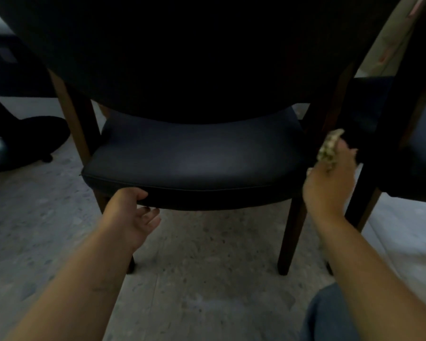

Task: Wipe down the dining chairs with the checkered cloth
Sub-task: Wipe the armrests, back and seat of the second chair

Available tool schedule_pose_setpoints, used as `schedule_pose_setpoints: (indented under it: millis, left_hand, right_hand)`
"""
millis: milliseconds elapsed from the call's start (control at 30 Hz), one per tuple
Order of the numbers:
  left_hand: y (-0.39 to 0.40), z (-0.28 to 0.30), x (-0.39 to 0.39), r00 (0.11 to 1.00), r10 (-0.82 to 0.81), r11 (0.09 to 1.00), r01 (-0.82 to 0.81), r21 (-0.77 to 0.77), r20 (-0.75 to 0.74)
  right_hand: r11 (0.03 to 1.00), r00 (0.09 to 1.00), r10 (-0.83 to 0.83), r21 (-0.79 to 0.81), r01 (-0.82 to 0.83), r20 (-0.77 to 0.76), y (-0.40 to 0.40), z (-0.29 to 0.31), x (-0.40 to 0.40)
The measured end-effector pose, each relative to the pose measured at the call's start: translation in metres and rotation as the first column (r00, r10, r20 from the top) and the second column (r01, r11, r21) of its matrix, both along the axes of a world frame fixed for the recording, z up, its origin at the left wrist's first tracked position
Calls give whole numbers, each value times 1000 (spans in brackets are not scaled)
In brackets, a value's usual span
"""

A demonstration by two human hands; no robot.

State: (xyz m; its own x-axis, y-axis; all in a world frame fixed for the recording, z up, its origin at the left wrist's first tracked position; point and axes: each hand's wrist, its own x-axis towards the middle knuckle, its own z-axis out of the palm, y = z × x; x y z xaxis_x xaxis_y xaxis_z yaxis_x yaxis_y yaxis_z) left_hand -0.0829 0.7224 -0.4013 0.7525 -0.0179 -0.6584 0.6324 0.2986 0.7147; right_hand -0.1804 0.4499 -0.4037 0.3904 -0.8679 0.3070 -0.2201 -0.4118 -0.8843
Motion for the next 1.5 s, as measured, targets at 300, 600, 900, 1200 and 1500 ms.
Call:
schedule_pose_setpoints:
  millis: [300,600,900,1200,1500]
  left_hand:
    - [2,-3,2,999,-46,999,45,18,25]
    - [20,-10,15,999,40,999,-40,27,-12]
    - [35,-9,26,996,84,996,-84,16,-22]
    - [46,-16,43,990,136,991,-136,5,-25]
    - [68,-19,54,962,273,961,-273,45,8]
  right_hand:
    - [840,914,208,-416,-349,-349,48,-32,31]
    - [873,954,150,-419,-251,-259,12,13,33]
    - [843,887,134,-420,-336,-441,-15,-6,40]
    - [685,883,218,-579,-442,-415,125,-26,80]
    - [436,682,436,-525,-731,-588,237,-16,154]
